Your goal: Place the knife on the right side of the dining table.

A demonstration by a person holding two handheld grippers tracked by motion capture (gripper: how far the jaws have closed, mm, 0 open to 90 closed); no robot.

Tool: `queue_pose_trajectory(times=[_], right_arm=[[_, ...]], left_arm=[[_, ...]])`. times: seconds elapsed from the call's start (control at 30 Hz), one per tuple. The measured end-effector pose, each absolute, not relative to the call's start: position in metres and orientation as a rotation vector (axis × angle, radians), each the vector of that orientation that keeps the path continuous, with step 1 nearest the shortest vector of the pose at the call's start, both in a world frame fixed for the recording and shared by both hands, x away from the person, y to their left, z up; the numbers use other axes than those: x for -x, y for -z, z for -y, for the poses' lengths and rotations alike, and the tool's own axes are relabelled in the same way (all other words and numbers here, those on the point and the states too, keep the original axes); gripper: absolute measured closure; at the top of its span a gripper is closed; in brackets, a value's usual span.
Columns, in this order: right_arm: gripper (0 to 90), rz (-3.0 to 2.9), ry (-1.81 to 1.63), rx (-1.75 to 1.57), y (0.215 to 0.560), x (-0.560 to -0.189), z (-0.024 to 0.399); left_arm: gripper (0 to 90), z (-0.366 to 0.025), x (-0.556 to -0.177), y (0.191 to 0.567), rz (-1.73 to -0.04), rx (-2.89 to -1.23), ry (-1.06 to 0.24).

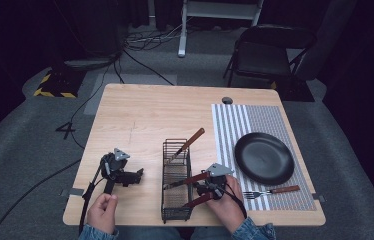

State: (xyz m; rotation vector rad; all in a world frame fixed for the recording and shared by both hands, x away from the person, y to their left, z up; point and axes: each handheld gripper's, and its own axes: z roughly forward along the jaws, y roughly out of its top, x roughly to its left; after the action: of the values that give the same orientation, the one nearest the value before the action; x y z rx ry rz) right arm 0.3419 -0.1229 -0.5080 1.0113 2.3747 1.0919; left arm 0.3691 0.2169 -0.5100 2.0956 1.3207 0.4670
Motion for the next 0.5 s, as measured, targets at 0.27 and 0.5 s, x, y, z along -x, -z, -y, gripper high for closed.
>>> queue_pose_trajectory(times=[0.27,0.5], right_arm=[[46.8,-2.376,-1.091,-1.011,0.5079,-0.342,0.123],[49.1,-2.382,-1.101,-1.009,0.5078,-0.342,0.1234]], left_arm=[[0.1,-0.2169,-0.3692,0.5099,-1.321,-2.096,-0.467],[0.1,-0.2169,-0.3692,0.5099,-1.321,-2.096,-0.466]])
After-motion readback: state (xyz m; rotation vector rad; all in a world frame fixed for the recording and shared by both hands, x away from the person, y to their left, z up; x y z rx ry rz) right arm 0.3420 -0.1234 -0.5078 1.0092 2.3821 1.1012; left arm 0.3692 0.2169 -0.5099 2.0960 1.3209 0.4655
